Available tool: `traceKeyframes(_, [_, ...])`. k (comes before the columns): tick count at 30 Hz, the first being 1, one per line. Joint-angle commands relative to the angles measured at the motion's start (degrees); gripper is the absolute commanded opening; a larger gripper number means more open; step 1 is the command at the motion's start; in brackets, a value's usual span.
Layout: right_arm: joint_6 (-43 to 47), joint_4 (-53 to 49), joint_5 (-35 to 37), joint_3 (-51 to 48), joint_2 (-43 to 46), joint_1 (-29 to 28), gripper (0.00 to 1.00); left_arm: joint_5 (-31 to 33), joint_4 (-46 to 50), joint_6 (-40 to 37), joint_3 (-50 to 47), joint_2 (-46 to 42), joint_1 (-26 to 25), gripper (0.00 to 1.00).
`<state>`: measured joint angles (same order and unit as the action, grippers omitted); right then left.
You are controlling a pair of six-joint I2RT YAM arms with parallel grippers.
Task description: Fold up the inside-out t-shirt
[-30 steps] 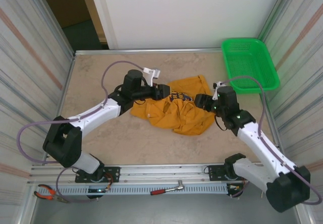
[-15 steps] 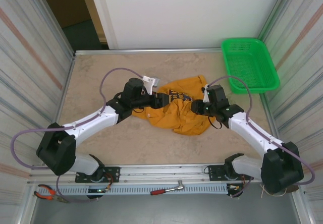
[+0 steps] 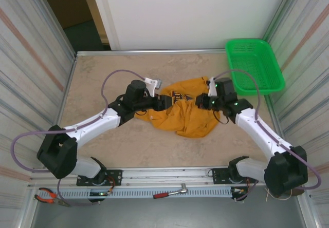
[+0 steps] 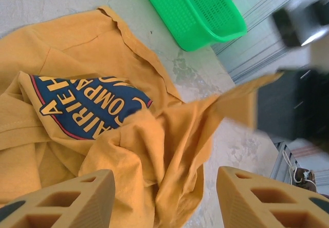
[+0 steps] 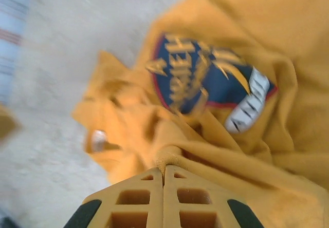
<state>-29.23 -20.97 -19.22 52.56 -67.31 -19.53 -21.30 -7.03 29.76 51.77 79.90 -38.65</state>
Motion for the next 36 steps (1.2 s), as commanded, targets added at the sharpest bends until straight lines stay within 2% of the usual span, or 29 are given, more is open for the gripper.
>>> traceKeyframes(1, [2.1, -1.5, -8.1, 13.1, 3.7, 2.5, 0.0, 1.2, 0.2, -1.0, -0.1, -3.3, 0.1, 0.59])
traceKeyframes(3, [3.1, -2.8, -11.3, 19.8, 3.7, 2.9, 0.0, 1.7, 0.4, -1.4, 0.1, -3.9, 0.1, 0.61])
traceKeyframes(6, [4.2, -4.0, -13.8, 24.7, 3.6, 3.2, 0.0, 2.4, 0.7, -2.1, 0.4, -5.0, 0.2, 0.66])
traceKeyframes(15, [4.2, -3.2, -15.2, 23.2, 5.0, 5.2, 0.0, 4.9, 0.4, -4.2, -0.9, -9.1, 2.0, 0.79])
traceKeyframes(24, [2.9, -1.9, -15.2, 21.4, 5.5, 6.8, 0.0, 0.9, -2.8, -3.3, -0.8, -9.8, 1.7, 0.79])
traceKeyframes(30, [1.7, -0.8, -15.8, 22.1, 6.0, 7.6, 0.0, 6.2, -0.5, -4.2, -3.3, -7.7, 2.4, 0.8])
traceKeyframes(36, [1.0, -0.6, -16.0, 23.9, 5.7, 8.5, 0.0, 7.2, -5.0, -4.2, -9.4, -2.9, 2.8, 0.8])
